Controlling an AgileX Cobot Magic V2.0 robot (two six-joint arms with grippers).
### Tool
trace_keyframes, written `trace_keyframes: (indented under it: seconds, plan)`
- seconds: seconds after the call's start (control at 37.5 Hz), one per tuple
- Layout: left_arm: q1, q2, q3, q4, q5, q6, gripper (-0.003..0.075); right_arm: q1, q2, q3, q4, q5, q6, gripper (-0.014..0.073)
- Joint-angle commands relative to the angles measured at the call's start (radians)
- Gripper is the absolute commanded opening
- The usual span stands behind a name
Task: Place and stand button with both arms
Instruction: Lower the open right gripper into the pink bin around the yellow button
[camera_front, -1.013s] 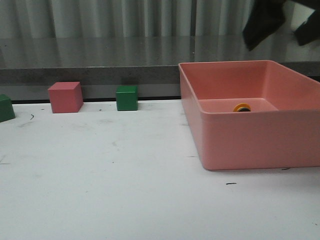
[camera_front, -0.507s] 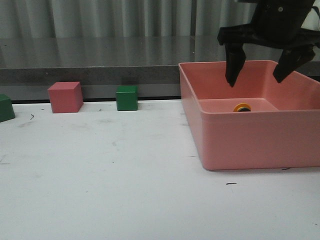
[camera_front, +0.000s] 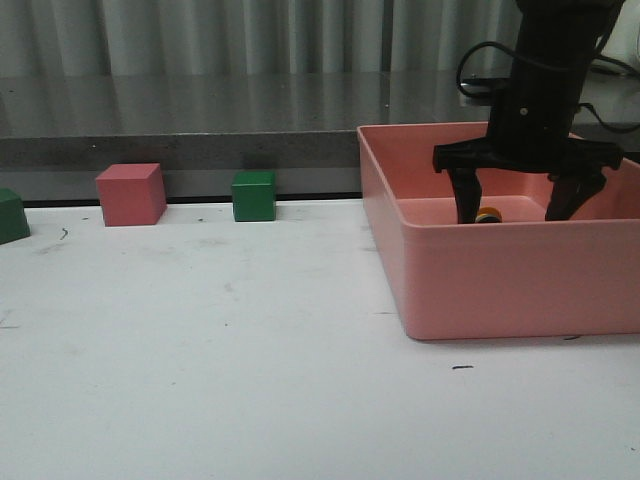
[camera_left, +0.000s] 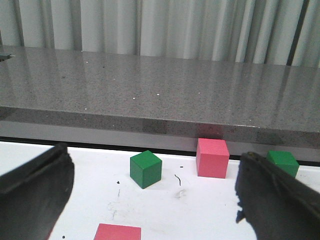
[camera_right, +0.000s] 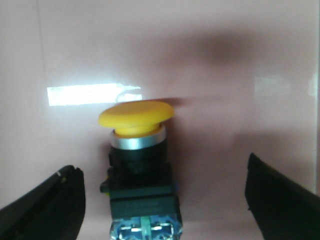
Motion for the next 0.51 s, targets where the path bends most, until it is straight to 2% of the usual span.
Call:
trace_keyframes:
  seconds: [0.0,0.05,0.13,0.24,0.29,0.48]
  plan:
    - [0.001,0.014,-0.037,-0.007,-0.086,-0.001,0.0617,-0.007,-0.035,-0.033,0.028,-0.010,-0.013,0.0652]
    - [0.001,0.014,-0.037,-0.007,-0.086,-0.001,0.0617,-0.007,-0.030,-0.033,0.058,-0.010,-0.029,0.0618]
    - [0.001,0.014,-0.037,-0.007,-0.086,-0.001,0.0617,-0.007,-0.030,-0.033,0.084,-0.011,-0.036,0.0521]
    - [0.001,0.014,-0.037,-0.007,-0.086,-0.001,0.0617,-0.007,-0.030,-0.033,0.084,-0.010,-0.036,0.0340]
    - [0.001,0.014,-0.037,-0.007,-0.086,-0.001,0.0617,-0.007,-0.030,-0.033,0.084,-0.009,-0.036,0.0279]
    - [0.001,0.014,-0.037,-0.007,-0.086,-0.001,0.0617,-0.007,-0.041,-0.033,0.083,0.006,-0.036,0.0266]
